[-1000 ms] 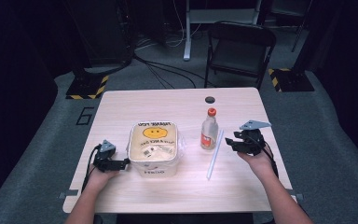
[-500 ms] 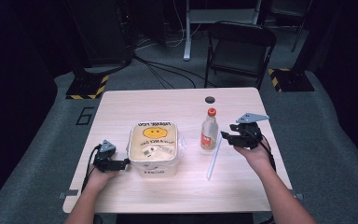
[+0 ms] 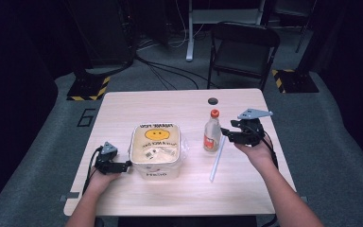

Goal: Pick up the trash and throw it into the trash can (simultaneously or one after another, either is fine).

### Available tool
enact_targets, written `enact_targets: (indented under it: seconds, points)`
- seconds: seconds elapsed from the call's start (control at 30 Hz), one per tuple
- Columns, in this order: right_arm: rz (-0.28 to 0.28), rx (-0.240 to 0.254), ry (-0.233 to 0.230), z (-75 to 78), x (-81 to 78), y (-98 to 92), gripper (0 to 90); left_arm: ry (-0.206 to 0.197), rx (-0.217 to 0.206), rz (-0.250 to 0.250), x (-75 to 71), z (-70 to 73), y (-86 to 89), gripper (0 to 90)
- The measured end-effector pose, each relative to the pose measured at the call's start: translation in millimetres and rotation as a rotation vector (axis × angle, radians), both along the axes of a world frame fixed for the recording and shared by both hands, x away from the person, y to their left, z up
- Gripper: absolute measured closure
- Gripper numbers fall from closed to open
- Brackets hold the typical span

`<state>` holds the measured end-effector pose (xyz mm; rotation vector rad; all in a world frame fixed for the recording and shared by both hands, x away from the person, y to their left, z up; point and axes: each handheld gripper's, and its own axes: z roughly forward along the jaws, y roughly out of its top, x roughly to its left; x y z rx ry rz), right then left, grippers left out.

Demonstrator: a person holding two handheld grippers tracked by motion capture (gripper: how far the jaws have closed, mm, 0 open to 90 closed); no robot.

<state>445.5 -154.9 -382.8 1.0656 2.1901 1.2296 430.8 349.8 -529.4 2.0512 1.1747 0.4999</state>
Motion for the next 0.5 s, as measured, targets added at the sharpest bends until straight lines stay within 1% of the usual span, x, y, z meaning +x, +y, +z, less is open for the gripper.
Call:
enact_targets:
  seconds: [0.03,0.1,0.3,0.47,0.5]
  points:
    - [-0.001,0.013,0.001,1.6,1.5,0.4,44.8,0.0,0.0,0.0,0.0,0.0,0.0,13.5]
    - [-0.003,0.019,0.003,2.3,2.3,0.6,44.7,0.0,0.0,0.0,0.0,0.0,0.0,13.5]
    - [-0.005,0.042,-0.011,9.0,7.7,4.5,44.6,0.001,0.0,-0.001,0.2,0.1,-0.1,13.5]
    - [0.005,0.048,-0.017,13.1,10.8,10.3,44.8,-0.001,0.0,-0.004,0.6,0.0,0.0,13.5]
    - [0.008,0.044,-0.021,13.8,11.7,11.9,45.0,-0.001,0.0,-0.004,0.6,0.0,0.0,13.5]
